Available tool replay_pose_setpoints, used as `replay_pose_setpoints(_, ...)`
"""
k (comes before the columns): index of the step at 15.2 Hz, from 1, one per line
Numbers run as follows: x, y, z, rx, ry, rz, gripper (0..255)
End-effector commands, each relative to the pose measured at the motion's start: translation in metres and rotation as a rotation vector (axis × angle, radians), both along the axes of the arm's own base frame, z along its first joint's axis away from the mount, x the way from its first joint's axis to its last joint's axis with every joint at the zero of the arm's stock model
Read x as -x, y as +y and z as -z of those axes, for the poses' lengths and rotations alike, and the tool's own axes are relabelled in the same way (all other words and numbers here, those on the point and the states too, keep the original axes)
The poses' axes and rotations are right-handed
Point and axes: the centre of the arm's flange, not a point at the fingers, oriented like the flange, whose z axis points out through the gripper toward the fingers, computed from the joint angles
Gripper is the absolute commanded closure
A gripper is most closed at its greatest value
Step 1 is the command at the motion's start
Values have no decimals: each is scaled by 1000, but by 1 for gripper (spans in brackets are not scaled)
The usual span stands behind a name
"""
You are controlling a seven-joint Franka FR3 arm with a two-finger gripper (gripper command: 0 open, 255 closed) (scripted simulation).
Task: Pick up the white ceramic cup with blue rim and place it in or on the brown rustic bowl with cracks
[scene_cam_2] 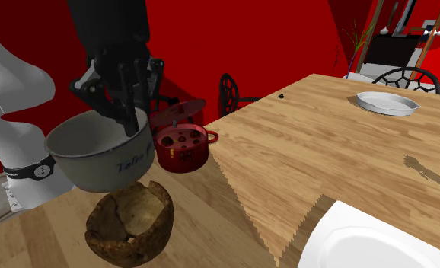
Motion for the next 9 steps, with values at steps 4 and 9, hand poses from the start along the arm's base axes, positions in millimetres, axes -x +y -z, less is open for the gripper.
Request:
replay_pose_setpoints(4, 1, -4, 26, 0, 0, -1, 255)
replay_pose_setpoints(9, 1, -4, 52, 0, 0, -1, 255)
